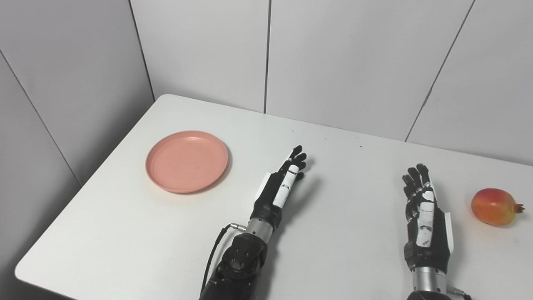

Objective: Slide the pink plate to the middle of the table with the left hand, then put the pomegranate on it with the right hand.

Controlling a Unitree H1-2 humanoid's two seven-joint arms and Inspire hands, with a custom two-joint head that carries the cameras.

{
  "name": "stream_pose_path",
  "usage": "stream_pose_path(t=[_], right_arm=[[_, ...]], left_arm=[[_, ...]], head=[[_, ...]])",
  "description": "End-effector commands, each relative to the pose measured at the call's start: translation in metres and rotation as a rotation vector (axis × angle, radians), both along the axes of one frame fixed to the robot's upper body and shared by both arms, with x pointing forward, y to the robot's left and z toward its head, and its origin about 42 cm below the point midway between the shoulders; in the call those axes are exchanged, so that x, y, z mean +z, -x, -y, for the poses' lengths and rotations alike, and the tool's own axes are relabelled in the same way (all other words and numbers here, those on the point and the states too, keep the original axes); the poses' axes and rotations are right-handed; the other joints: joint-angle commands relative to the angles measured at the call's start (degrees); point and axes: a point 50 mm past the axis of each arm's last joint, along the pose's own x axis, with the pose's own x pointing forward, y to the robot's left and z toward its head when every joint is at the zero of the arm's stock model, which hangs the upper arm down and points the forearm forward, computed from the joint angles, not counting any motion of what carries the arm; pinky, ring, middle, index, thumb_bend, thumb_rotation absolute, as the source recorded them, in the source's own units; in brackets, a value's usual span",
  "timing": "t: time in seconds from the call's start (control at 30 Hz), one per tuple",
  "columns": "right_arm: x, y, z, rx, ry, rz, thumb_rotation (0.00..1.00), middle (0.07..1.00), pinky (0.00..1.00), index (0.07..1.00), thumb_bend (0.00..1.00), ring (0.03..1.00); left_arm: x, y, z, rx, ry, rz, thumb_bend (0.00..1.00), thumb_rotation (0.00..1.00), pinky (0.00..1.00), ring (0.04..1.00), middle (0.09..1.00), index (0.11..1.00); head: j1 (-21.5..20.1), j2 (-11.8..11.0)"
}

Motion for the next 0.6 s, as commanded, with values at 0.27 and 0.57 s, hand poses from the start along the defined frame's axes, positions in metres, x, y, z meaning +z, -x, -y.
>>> stream_pose_path(t=[0.27, 0.57], right_arm=[[-0.026, 0.013, 0.012, -0.013, 0.013, -0.049, 0.96, 0.934, 0.99, 0.945, 0.59, 0.935], [-0.025, 0.013, 0.013, -0.018, 0.033, -0.044, 0.97, 0.934, 0.99, 0.944, 0.58, 0.933]], left_arm=[[0.012, -0.006, 0.001, 0.113, 0.018, 0.113, 0.43, 0.96, 0.84, 0.862, 0.864, 0.849], [0.031, -0.013, -0.008, 0.120, 0.031, 0.213, 0.42, 1.00, 0.86, 0.874, 0.874, 0.862]], head=[[0.47, 0.31], [0.79, 0.29]])
